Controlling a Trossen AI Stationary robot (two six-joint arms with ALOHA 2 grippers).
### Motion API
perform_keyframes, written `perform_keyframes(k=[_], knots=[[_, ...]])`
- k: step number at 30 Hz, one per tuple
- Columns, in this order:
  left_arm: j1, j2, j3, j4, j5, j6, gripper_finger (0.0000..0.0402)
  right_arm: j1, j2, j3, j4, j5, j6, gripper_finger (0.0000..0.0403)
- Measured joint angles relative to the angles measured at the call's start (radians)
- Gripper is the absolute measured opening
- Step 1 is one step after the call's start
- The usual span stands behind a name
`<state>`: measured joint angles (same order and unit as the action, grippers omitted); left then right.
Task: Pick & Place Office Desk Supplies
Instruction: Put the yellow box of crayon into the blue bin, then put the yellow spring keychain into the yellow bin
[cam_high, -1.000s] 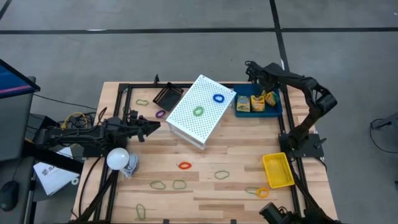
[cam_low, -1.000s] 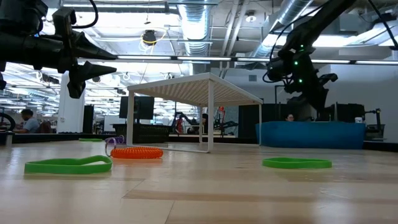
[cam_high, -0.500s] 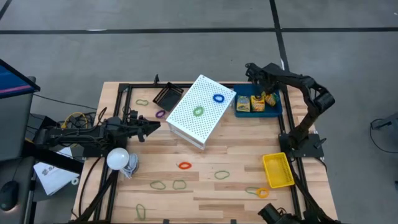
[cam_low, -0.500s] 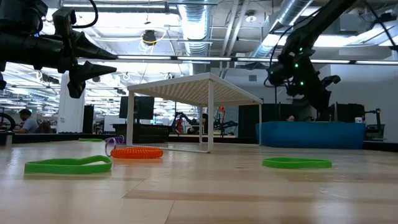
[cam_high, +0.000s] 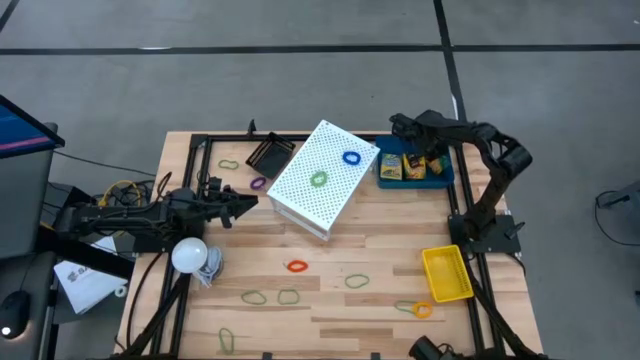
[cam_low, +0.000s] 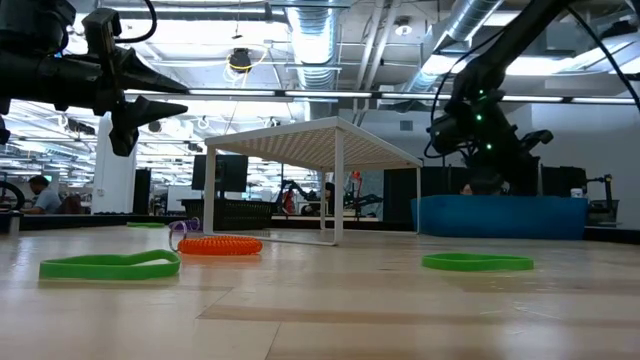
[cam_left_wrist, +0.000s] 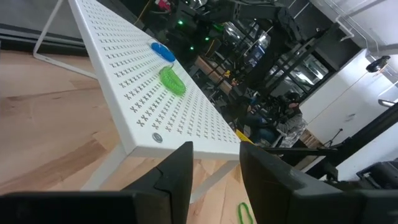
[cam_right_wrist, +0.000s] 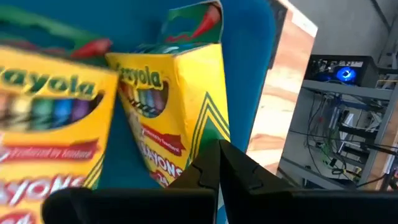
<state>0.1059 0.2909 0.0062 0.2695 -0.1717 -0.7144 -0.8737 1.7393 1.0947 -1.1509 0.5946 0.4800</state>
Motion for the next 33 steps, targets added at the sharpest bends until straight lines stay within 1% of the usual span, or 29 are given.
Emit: perform_keyframes(k=[4, 8, 12, 18, 25, 30, 33], knots=[[0.0, 0.0, 0.0, 0.0, 0.001, 0.002, 0.0127, 0.065, -0.016, -0.005, -0.014, -0.031, 0.044, 0.0], [0.0, 0.0, 0.0, 0.0, 0.002, 0.018, 0.0127, 0.119, -0.018, -0.008, -0.012, -0.111, 0.098, 0.0], [0.0, 0.0, 0.0, 0.0, 0.002, 0.03, 0.0127, 0.157, -0.017, -0.009, 0.021, -0.147, 0.145, 0.0], [0.0, 0.0, 0.0, 0.0, 0.002, 0.029, 0.0127, 0.204, -0.017, 0.005, 0.038, -0.16, 0.187, 0.0], [0.0, 0.0, 0.0, 0.001, 0.03, 0.011, 0.0127, 0.21, -0.018, 0.047, 0.013, -0.152, 0.202, 0.0], [0.0, 0.0, 0.0, 0.001, 0.039, 0.002, 0.0127, 0.266, -0.079, 0.076, 0.011, -0.154, 0.225, 0.0003], [0.0, 0.0, 0.0, 0.0, 0.054, 0.002, 0.0127, 0.318, -0.152, 0.077, 0.009, -0.193, 0.221, 0.0007]])
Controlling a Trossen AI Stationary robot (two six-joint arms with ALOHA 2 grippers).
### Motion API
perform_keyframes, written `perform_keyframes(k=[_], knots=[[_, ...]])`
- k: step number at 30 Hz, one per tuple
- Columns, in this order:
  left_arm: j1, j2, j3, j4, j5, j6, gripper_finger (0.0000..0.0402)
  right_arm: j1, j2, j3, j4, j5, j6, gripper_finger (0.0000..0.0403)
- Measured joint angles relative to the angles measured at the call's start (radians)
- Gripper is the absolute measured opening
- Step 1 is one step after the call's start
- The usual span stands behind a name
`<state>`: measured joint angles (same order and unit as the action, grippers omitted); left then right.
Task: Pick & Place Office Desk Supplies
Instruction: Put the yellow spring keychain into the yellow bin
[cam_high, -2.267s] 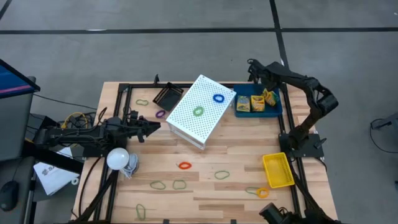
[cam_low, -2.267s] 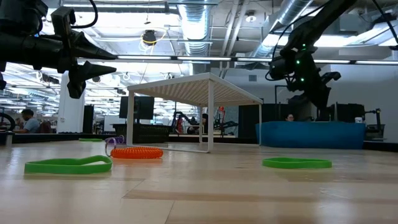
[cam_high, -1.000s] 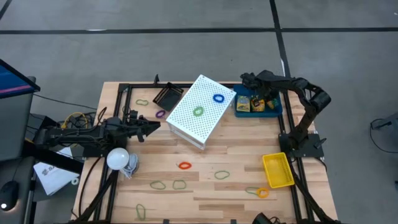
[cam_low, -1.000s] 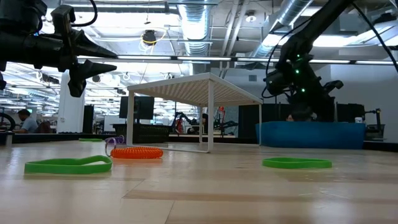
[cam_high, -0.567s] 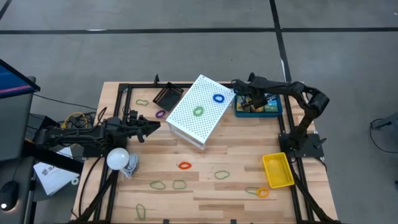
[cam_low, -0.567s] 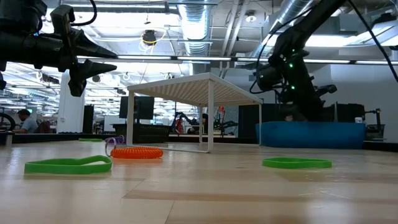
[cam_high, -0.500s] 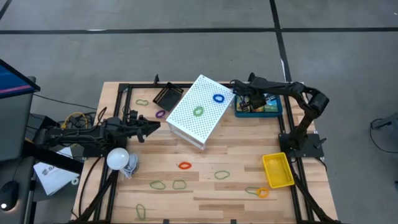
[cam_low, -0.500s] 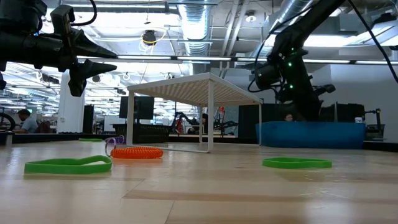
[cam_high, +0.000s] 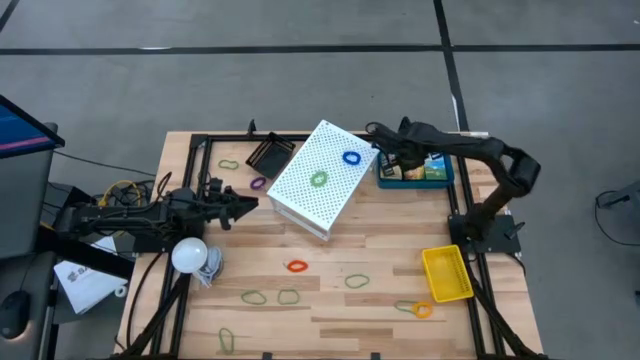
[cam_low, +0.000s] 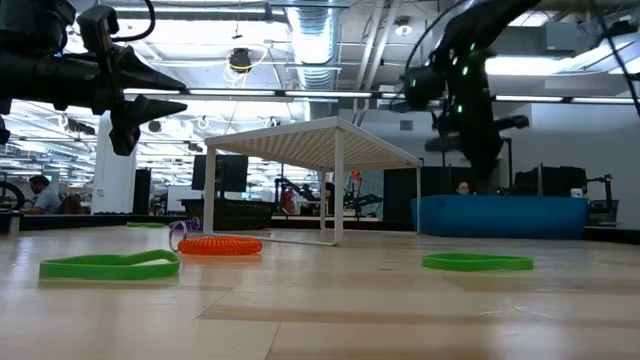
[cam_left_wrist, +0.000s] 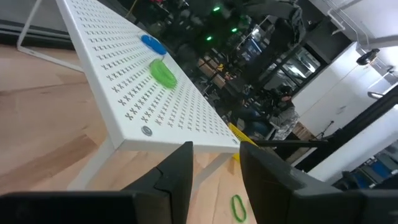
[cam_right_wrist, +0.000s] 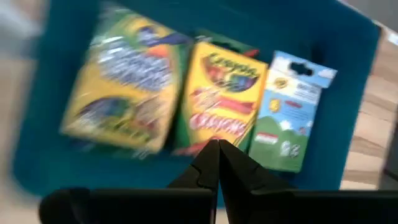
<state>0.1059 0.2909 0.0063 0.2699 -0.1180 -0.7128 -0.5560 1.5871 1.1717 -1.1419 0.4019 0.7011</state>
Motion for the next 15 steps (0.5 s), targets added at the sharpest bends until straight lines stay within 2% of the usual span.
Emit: perform_keyframes(k=[5, 9, 12, 15], knots=[[0.0, 0.0, 0.0, -0.003, 0.065, 0.034, 0.0127, 0.172, -0.157, -0.003, 0.01, -0.084, -0.153, 0.0003], [0.0, 0.0, 0.0, -0.006, 0.08, 0.078, 0.0127, 0.364, -0.329, -0.063, 0.135, -0.181, -0.237, 0.0001], [0.0, 0.0, 0.0, -0.006, 0.082, 0.086, 0.0127, 0.507, -0.462, -0.139, 0.25, -0.266, -0.214, 0.0001], [0.0, 0.0, 0.0, -0.006, 0.082, 0.087, 0.0127, 0.651, -0.58, -0.229, 0.328, -0.282, -0.115, 0.0001]])
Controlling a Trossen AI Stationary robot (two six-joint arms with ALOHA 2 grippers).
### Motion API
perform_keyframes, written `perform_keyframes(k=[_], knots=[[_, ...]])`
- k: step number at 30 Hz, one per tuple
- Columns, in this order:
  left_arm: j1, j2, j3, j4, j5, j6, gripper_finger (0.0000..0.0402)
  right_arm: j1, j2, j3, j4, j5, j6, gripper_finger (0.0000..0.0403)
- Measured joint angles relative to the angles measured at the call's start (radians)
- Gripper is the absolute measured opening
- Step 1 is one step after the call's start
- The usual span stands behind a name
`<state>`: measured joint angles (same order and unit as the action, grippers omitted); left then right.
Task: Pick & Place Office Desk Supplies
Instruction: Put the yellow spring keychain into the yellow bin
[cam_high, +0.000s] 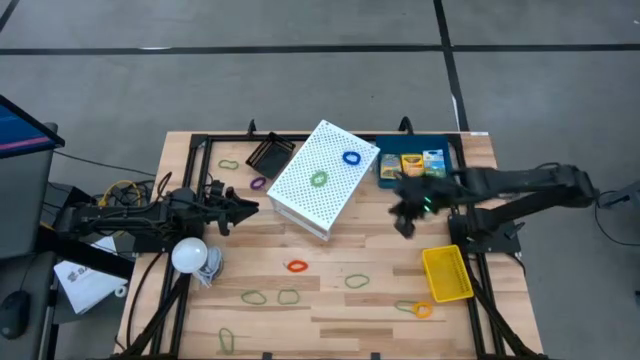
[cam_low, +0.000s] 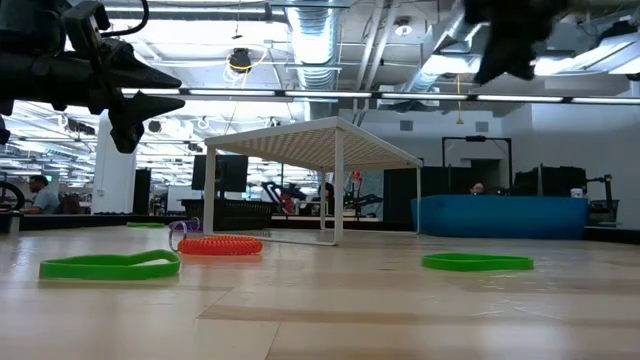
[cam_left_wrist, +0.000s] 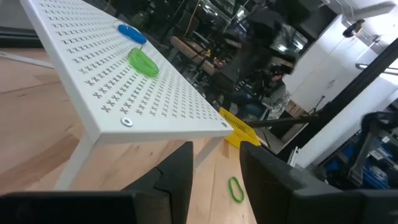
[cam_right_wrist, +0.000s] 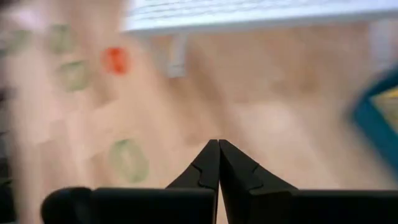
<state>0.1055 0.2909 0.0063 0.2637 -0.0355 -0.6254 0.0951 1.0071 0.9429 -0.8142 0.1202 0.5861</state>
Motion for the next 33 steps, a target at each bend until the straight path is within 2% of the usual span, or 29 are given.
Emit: perform_keyframes(k=[4, 7, 11, 13, 17, 33], knots=[[0.0, 0.0, 0.0, 0.002, 0.044, -0.004, 0.0127, 0.175, -0.129, -0.139, 0.154, 0.005, 0.137, 0.0001], [0.0, 0.0, 0.0, 0.02, 0.085, -0.04, 0.0127, 0.264, -0.193, -0.254, 0.411, 0.02, 0.247, 0.0], [0.0, 0.0, 0.0, 0.06, 0.119, -0.087, 0.0127, 0.363, -0.24, -0.395, 0.803, 0.149, 0.237, 0.0], [0.0, 0.0, 0.0, 0.075, 0.121, -0.087, 0.0127, 0.398, -0.244, -0.439, 0.896, 0.215, 0.201, 0.0], [0.0, 0.0, 0.0, 0.1, 0.121, -0.055, 0.0127, 0.45, -0.242, -0.478, 0.91, 0.271, 0.193, 0.0], [0.0, 0.0, 0.0, 0.104, 0.114, -0.053, 0.0127, 0.534, -0.243, -0.48, 0.905, 0.304, 0.227, 0.0]])
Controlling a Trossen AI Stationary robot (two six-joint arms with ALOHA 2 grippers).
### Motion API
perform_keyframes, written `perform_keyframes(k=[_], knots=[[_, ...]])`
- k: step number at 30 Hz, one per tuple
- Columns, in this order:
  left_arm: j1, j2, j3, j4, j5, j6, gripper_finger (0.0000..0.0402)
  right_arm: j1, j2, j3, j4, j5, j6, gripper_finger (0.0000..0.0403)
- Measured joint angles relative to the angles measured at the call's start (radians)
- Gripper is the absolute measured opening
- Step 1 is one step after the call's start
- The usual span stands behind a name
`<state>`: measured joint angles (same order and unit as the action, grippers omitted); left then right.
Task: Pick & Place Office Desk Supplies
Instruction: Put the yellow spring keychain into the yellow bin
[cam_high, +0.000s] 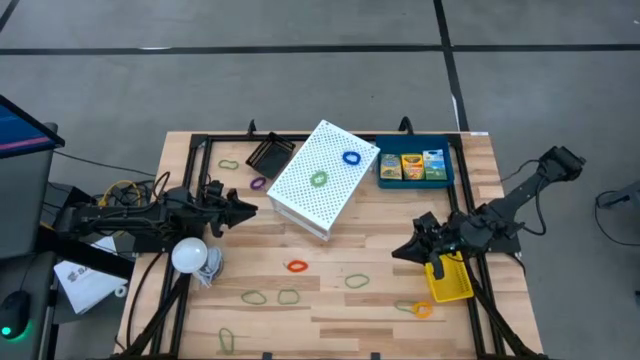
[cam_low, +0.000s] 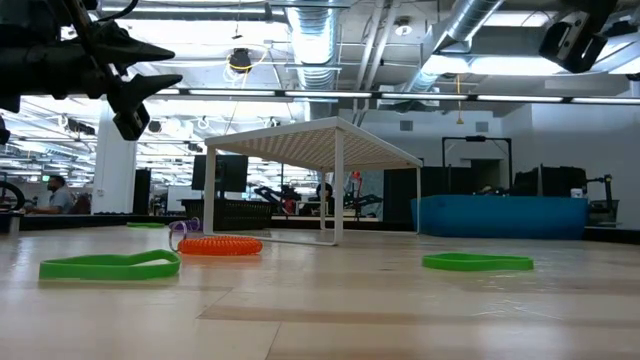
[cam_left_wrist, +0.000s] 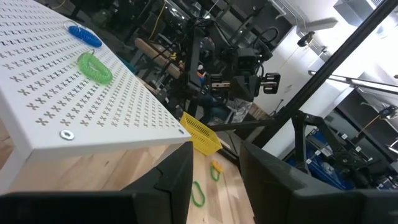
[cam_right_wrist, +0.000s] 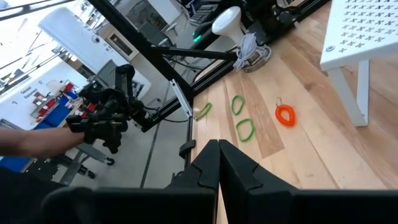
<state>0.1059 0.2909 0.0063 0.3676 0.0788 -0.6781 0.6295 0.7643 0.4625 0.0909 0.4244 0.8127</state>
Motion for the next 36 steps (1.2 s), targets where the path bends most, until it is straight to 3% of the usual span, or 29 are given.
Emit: perform_keyframes(k=[19, 24, 31, 36], knots=[[0.0, 0.0, 0.0, 0.0, 0.059, -0.005, 0.0127, 0.0, 0.0, 0.0, -0.001, -0.01, 0.068, 0.0], [0.0, 0.0, 0.0, 0.0, 0.059, -0.006, 0.0127, 0.005, 0.003, 0.0, -0.008, -0.101, 0.191, 0.0], [0.0, 0.0, 0.0, 0.0, 0.059, -0.007, 0.0127, 0.061, 0.081, 0.012, -0.019, -0.26, 0.487, 0.0], [0.0, 0.0, 0.0, 0.0, 0.058, -0.007, 0.0127, 0.135, 0.215, 0.154, -0.115, -0.319, 0.519, 0.0]])
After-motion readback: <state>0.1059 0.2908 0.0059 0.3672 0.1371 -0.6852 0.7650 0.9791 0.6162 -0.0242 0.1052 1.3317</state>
